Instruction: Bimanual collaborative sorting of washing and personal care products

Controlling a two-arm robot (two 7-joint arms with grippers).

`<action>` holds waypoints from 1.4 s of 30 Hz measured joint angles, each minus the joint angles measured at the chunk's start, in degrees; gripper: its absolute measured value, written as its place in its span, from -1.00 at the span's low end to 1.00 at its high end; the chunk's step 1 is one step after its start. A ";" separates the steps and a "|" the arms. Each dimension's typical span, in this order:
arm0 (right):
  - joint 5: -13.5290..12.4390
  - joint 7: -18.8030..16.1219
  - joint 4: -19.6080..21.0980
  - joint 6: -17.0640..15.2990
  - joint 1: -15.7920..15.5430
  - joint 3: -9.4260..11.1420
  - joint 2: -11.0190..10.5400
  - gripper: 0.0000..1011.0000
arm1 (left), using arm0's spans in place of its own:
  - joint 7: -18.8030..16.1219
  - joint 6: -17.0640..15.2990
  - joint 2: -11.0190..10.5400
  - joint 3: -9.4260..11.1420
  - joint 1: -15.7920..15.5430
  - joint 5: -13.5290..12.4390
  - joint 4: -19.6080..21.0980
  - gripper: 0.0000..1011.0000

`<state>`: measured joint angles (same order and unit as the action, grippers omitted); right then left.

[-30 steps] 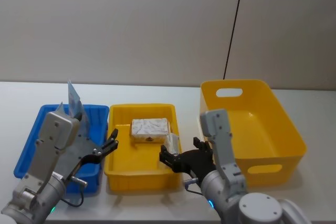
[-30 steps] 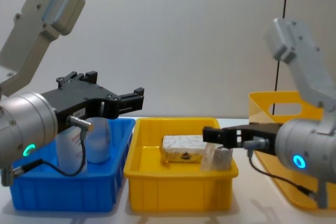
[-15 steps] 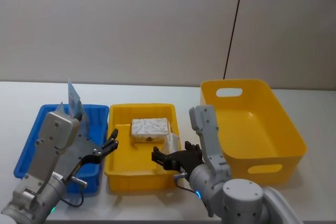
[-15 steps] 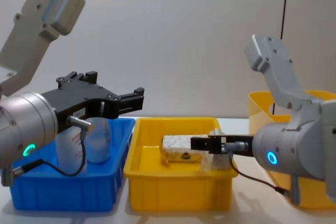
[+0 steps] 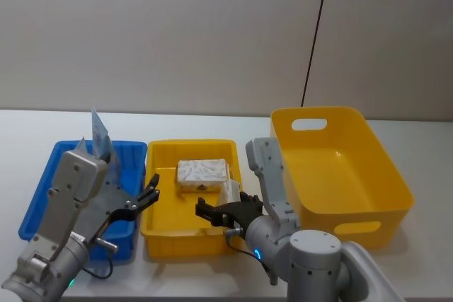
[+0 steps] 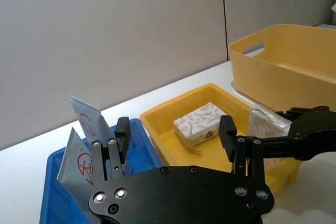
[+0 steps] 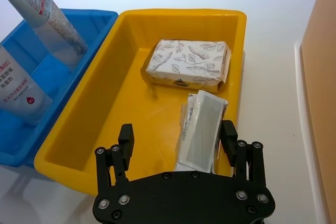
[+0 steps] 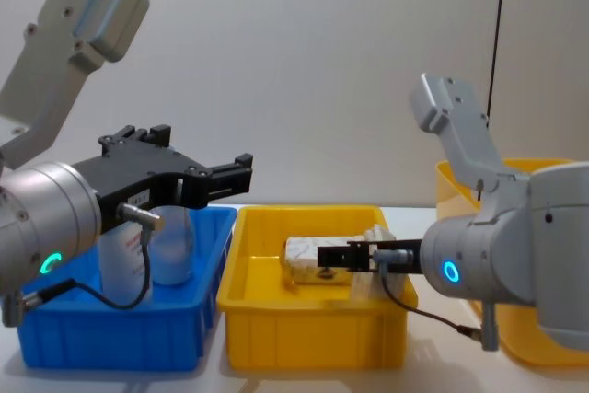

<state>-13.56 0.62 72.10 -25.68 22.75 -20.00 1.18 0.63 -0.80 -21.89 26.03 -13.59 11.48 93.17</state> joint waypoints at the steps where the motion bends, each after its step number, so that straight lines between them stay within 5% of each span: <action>1: -0.05 -0.18 -0.51 -0.09 0.33 0.10 0.20 0.99 | 0.00 0.00 0.00 0.00 0.00 0.00 0.00 0.98; 8: -0.21 -0.54 -2.39 -0.35 1.49 0.49 1.01 0.99 | 0.00 0.00 0.00 0.00 0.00 0.00 0.00 0.98; 14: -0.23 -0.50 -4.09 -0.63 2.32 0.90 1.76 0.79 | 0.00 0.00 0.00 0.00 0.00 0.00 0.00 0.98; 31: 1.65 0.57 -5.10 0.09 2.88 0.70 2.41 -0.27 | 0.00 0.00 0.00 0.00 0.00 0.00 0.00 0.98; 42: 3.04 -0.30 -3.18 4.91 1.74 0.03 2.03 -0.29 | 0.00 0.00 0.00 0.00 0.00 0.00 0.00 0.98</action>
<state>-10.53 0.32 68.92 -20.77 24.49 -19.97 3.21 0.63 -0.80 -21.89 26.03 -13.59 11.48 93.18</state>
